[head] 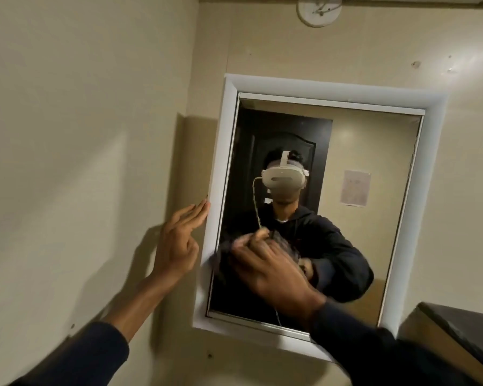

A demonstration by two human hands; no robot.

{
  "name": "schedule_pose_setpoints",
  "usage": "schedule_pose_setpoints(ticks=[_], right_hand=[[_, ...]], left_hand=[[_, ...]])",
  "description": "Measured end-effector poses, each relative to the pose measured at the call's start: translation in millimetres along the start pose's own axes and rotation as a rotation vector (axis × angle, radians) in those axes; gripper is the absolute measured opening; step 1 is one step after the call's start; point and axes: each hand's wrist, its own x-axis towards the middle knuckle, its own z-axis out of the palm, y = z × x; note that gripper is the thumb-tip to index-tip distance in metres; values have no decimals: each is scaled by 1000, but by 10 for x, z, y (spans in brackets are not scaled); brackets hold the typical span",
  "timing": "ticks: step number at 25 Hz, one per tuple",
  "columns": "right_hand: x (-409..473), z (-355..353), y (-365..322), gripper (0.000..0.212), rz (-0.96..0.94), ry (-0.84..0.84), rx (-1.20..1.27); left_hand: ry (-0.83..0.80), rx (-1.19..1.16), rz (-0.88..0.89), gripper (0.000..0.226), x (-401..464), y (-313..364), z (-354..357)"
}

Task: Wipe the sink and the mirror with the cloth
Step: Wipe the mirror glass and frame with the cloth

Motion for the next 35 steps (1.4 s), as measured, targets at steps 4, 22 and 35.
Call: schedule_pose_setpoints(ticks=[4, 22, 35], right_hand=[[-945, 440, -527, 34, -153, -279, -37], [469, -862, 1321, 48, 178, 51, -313], [-1117, -216, 355, 39, -93, -151, -100]], left_hand=[[2, 47, -50, 89, 15, 62, 4], [-41, 110, -65, 93, -38, 143, -1], [-10, 90, -127, 90, -63, 223, 35]])
